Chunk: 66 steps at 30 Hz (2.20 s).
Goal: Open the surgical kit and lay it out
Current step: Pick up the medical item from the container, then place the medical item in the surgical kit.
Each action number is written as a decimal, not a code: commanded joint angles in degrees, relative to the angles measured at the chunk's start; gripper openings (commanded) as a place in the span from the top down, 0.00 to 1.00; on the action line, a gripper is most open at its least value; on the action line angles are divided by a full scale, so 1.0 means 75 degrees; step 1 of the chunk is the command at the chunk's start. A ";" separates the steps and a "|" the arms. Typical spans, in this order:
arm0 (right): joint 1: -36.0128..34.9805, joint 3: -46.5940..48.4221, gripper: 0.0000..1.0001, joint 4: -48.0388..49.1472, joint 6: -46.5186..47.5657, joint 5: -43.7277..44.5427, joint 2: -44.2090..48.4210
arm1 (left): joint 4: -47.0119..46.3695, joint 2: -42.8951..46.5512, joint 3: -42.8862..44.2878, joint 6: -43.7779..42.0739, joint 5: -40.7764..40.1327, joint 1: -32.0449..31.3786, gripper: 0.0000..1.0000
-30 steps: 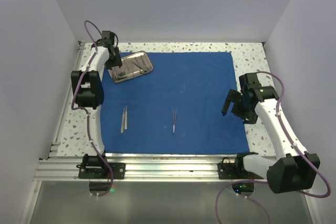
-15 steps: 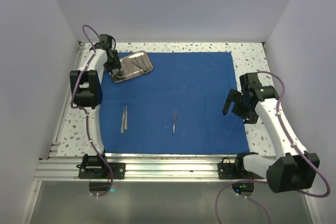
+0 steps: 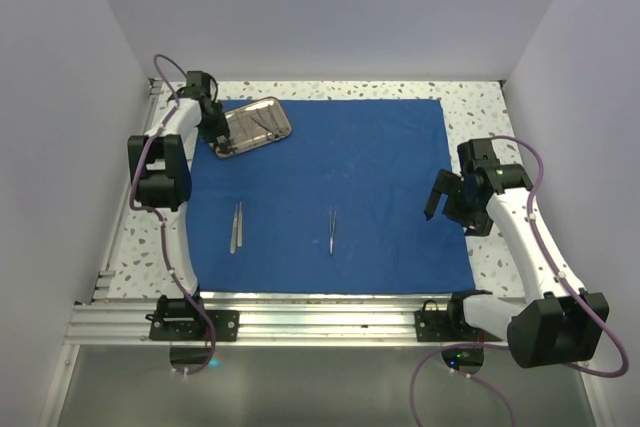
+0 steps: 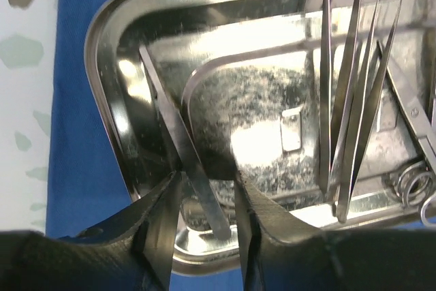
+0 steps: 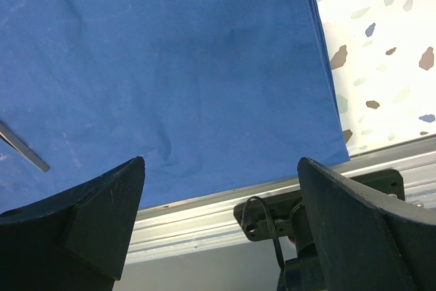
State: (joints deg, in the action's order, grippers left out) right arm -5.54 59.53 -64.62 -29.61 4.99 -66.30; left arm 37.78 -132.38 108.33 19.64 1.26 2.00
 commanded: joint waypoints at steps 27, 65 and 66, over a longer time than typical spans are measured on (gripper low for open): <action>0.0083 0.0043 0.02 0.0167 0.0209 -0.0092 0.0262 | 0.1267 -0.0127 -0.1436 0.0346 -0.0777 -0.0735 0.90; -0.0175 -0.0531 0.02 0.0026 -0.0225 -0.1111 0.1293 | 0.0916 0.6410 -0.6391 0.0592 -0.0801 -0.2083 1.00; -0.0198 -0.0566 0.02 0.0015 -0.0236 -0.1134 0.1340 | 0.0904 0.6737 -0.6603 0.0720 -0.0754 -0.2118 1.00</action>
State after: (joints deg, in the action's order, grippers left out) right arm -6.42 55.64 -63.90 -30.89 -1.39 -57.98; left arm 45.54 -87.15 63.55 22.04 -5.45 -13.23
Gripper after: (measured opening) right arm 0.985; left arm 0.010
